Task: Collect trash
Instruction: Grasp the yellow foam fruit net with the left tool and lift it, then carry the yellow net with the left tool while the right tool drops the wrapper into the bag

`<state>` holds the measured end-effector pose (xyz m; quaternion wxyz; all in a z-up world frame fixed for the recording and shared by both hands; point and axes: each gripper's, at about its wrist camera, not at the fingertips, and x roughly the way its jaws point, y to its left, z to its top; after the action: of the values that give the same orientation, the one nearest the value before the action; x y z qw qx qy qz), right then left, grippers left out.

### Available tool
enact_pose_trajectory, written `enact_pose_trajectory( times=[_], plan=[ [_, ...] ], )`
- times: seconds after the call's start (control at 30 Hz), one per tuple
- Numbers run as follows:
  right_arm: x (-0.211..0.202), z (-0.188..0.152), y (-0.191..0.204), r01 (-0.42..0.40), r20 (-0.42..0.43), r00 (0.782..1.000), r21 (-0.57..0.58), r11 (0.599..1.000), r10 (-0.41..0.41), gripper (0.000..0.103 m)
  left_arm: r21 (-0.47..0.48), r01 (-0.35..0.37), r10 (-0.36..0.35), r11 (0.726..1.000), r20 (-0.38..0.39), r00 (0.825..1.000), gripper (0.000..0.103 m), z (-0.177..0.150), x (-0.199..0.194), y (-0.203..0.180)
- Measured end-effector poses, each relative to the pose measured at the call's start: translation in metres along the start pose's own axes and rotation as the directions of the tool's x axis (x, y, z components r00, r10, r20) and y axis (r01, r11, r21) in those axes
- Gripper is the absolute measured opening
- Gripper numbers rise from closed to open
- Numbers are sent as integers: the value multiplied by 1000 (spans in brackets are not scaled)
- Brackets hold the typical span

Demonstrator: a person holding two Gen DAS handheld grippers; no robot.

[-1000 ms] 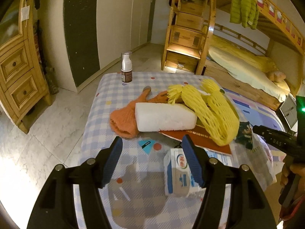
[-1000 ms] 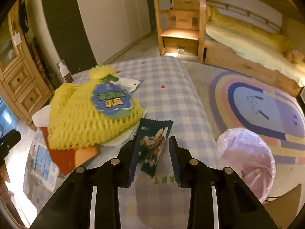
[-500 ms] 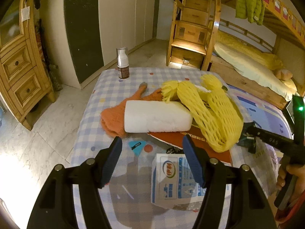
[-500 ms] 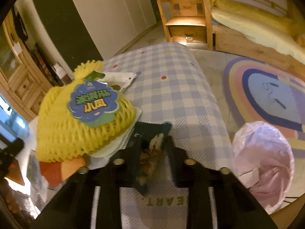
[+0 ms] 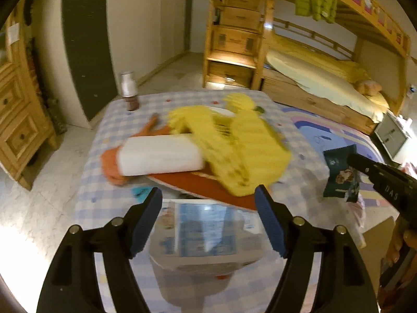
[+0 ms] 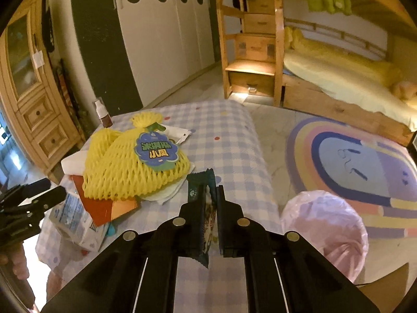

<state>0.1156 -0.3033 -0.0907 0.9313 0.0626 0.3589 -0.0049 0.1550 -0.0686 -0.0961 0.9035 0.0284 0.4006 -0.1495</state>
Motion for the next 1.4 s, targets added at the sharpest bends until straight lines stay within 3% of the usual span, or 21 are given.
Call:
enact_pose_trajectory(
  times=[0.13, 0.33, 0.53, 0.6, 0.7, 0.87, 0.97, 1.1, 1.23, 1.4],
  plan=[
    [-9, -3, -8, 9, 8, 1000, 3, 1000, -9, 8, -2, 43, -43, 999, -37, 998, 71, 8, 18, -13],
    [-10, -7, -20, 4, -2, 1000, 21, 1000, -4, 8, 6, 35, -34, 999, -94, 995, 71, 16, 47, -23],
    [-9, -10, -26, 1, -8, 1000, 24, 1000, -1, 8, -11, 41, -42, 999, -103, 994, 40, 17, 56, -22],
    [-10, -10, -26, 1, -3, 1000, 27, 1000, -1, 8, -6, 47, -48, 999, -85, 995, 22, 19, 53, -23],
    [-14, -11, -27, 7, 14, 1000, 26, 1000, -8, 8, 23, 49, -48, 999, -41, 998, 14, 24, 46, -28],
    [-33, -10, -35, 19, 58, 998, 47, 999, -22, 8, 94, 31, -37, 995, 64, 997, 12, 40, 21, -44],
    [-53, -9, -41, 26, 102, 994, 58, 998, -32, 8, 143, 29, -53, 989, 165, 985, 12, 45, -15, -60],
    [-82, -12, -51, 42, 145, 988, 72, 996, -52, 8, 201, 50, -96, 978, 228, 969, 12, 38, -48, -84],
    [-103, -22, -60, 60, 163, 984, 88, 994, -74, 8, 271, 70, -139, 960, 246, 959, 12, 17, -67, -113],
    [-120, -40, -78, 114, 152, 979, 126, 985, -133, 8, 359, 90, -178, 929, 219, 959, 12, -6, -63, -146]
  ],
)
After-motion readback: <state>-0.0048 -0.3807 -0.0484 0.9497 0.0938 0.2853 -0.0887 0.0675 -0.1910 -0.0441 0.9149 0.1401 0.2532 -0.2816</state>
